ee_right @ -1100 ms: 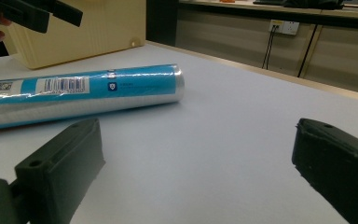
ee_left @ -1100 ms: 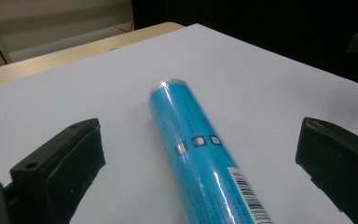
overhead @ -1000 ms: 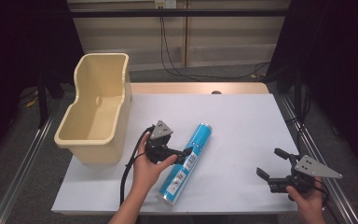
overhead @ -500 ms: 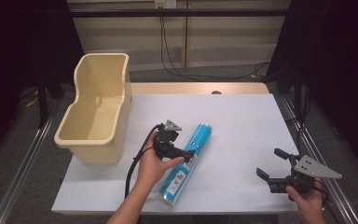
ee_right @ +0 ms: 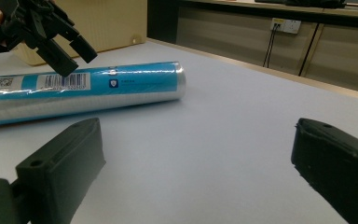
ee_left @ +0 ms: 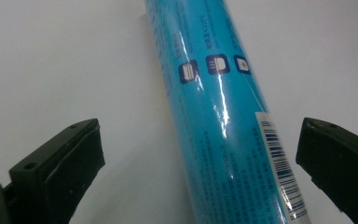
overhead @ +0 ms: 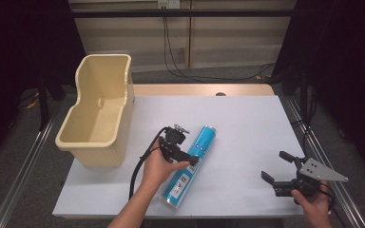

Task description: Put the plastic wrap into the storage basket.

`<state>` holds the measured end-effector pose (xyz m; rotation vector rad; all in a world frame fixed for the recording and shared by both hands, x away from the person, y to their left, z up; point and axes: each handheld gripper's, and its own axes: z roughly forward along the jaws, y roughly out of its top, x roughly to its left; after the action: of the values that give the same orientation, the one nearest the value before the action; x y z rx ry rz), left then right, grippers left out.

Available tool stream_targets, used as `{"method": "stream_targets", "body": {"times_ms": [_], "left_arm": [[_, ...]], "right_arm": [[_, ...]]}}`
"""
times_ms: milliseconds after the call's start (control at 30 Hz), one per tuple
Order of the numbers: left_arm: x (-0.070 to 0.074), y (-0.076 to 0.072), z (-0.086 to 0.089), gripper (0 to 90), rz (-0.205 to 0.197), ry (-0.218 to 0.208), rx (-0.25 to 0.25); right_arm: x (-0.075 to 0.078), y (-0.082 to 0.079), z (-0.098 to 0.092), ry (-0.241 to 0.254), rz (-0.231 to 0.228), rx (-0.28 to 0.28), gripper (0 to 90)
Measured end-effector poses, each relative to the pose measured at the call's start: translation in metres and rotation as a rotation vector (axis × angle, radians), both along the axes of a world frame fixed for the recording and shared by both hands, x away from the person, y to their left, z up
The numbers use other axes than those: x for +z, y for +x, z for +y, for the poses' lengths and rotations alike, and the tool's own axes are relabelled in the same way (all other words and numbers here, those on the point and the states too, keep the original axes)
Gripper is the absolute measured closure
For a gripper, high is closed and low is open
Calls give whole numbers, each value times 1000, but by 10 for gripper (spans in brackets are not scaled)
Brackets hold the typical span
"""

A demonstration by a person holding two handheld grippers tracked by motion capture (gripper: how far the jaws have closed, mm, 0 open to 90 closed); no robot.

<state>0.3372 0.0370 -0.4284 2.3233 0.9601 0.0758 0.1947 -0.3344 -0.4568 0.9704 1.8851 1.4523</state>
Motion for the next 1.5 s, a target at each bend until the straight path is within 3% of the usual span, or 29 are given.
{"method": "stream_targets", "body": {"times_ms": [200,567,733,800,1033,1367,1500], "left_arm": [[0,2,-6,6,26,49,-6],[-6,1,-16,25,97,95,-17],[-8,-1,-20,114,110,96,-16],[-10,-2,-21,146,135,88,-17],[-16,-3,-27,216,163,117,-34],[-22,-5,-33,254,185,134,-2],[-23,-5,-35,272,204,133,32]], "right_arm": [[0,0,0,0,-1,0,18],[0,0,0,-1,-1,1,18],[0,0,0,-2,-1,0,18],[0,0,0,-1,-2,-1,18],[0,0,0,-9,-2,2,18],[0,0,0,-10,-3,3,18],[0,0,0,-11,-2,4,18]]}}
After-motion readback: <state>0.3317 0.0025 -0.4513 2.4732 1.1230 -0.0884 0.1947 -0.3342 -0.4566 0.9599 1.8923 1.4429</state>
